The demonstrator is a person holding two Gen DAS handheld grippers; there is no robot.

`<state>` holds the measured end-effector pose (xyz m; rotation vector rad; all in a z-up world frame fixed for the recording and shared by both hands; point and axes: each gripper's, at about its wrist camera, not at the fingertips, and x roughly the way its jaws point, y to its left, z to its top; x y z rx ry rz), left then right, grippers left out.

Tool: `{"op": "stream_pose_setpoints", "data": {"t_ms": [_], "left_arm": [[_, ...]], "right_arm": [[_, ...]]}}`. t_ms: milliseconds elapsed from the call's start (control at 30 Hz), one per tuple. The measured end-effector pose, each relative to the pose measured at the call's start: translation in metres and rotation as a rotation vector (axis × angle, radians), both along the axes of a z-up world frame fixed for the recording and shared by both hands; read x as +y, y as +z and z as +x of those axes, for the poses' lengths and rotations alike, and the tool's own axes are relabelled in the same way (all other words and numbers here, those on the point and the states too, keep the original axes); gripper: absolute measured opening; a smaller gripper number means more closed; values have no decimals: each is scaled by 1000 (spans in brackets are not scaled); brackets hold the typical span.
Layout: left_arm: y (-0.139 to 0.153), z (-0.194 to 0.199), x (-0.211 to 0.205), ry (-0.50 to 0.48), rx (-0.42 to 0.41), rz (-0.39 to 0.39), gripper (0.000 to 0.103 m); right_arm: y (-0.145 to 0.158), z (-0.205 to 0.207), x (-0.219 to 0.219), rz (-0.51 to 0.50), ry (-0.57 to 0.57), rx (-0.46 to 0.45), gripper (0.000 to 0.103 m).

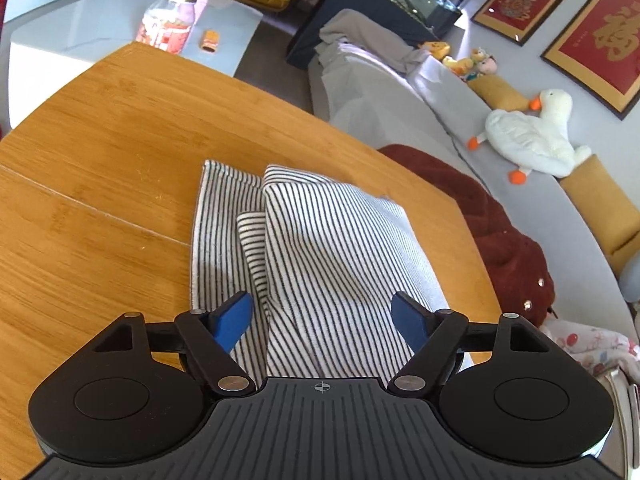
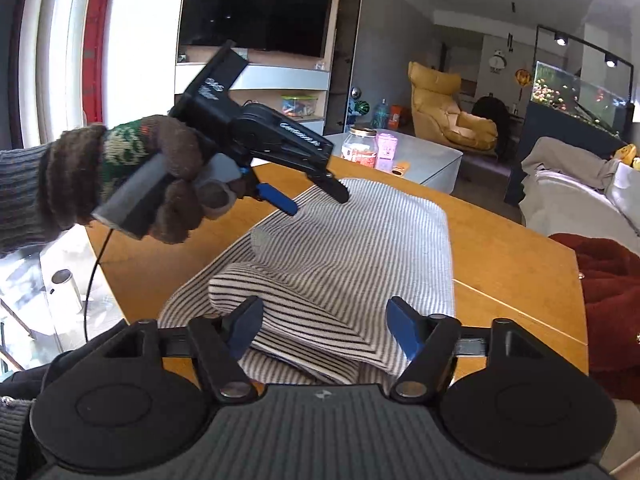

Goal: Fold clothes

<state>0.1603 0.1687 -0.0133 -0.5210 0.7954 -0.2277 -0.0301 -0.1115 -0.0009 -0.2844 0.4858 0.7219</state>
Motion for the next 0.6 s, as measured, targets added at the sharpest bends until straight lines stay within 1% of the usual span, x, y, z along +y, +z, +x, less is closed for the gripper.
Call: {"op": "stream_pose_setpoints", "data": {"t_ms": [67,133,233,267,333,400,433,467,500,567,600], "left_arm": [[-3,4,-1,-4,7,-7,80],[-4,1,-3,-15,4,1,80],[-5,-10,-6,-33,-7,17,80],[-5,-14,-8,-39,-7,13,80],[-6,-22,-13,-59,-3,-4,80],[-6,-29,-21,-104,9,-27,82],[-6,-32,-26,-128,15,-39,82],[-6,-36,-29,-145,20,-50,85],[-6,-39,-32,-155,24,-59,87],[-5,-45,-33,-160,21,-80,87],[-2,-48,-30,-144,4,-90,87]], "right_arm": [[-9,-4,12,-54,28,-25,62],[-18,-8,25,-113,55,-55,60],[-20,2,16,-188,39,-88,58],[-21,8,10,-216,13,-100,56],[-21,26,-4,-249,-74,-115,57],[-21,44,-18,-279,-164,-129,55],[-22,55,-25,-295,-236,-145,52],[-20,66,-33,-291,-316,-146,47],[-18,77,-41,-281,-396,-142,47],[-6,87,-61,-175,-483,-92,47],[0,85,-70,-109,-498,-66,48]]}}
